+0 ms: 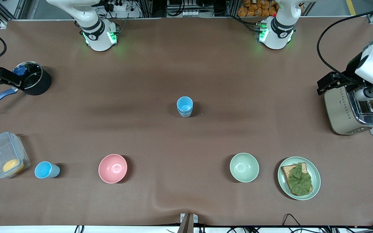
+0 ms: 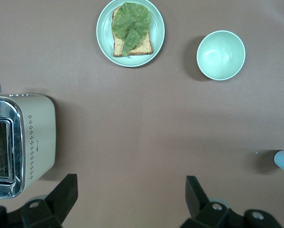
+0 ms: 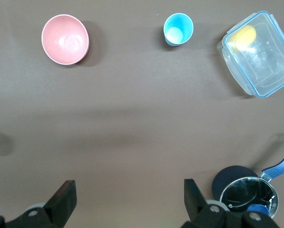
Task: Stack blue cups with both arms
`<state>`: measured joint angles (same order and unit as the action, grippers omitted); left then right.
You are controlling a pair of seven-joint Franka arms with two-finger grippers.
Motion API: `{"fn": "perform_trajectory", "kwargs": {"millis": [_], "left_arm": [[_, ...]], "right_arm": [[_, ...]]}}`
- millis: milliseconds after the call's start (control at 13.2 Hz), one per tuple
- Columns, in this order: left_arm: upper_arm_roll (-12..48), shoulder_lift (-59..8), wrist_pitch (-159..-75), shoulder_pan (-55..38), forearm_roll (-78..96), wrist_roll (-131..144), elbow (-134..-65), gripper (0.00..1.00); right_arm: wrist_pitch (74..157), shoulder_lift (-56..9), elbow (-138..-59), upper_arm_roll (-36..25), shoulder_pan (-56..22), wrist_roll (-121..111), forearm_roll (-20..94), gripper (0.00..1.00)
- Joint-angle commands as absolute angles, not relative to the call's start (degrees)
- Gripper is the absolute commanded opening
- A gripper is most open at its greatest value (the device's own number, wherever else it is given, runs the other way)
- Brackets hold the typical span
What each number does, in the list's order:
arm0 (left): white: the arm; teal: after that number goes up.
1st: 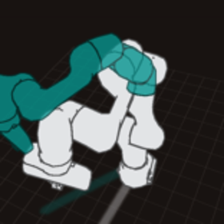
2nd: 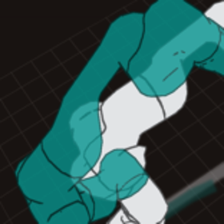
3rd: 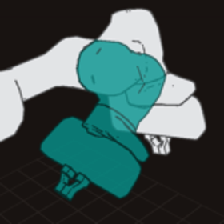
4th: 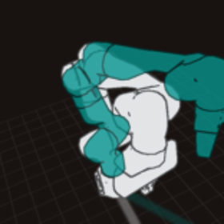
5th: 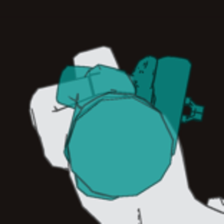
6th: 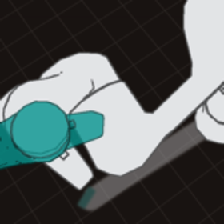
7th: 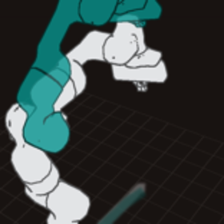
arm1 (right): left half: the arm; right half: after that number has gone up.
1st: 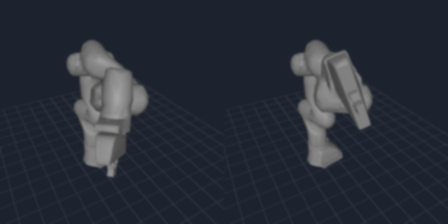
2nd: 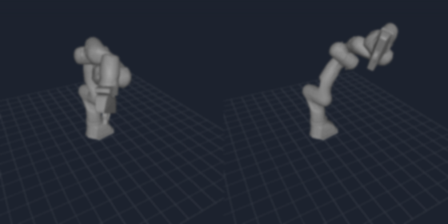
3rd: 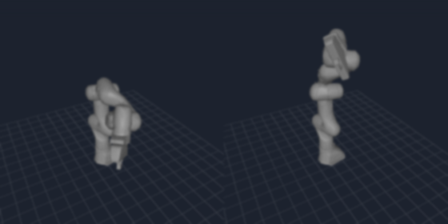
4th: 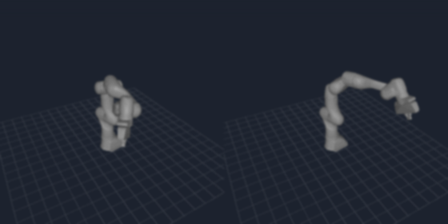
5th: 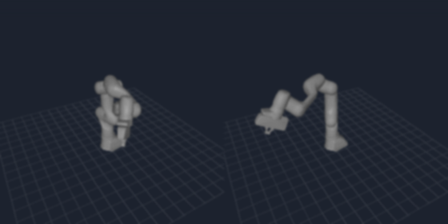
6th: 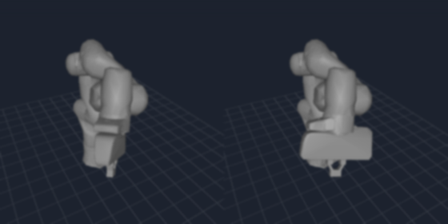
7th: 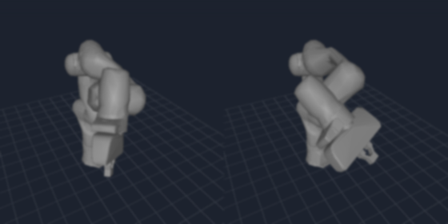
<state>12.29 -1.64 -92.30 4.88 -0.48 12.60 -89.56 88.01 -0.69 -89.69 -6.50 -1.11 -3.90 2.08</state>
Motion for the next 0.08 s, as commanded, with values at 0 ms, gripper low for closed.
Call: {"fn": "perform_trajectory", "kwargs": {"millis": [0], "left_arm": [[12.30,-1.14,-90.88,5.27,0.79,11.87,-89.21,1.00]], "right_arm": [[87.28,-1.05,-89.12,-5.98,-0.44,-4.22,1.32,1.00]]}}
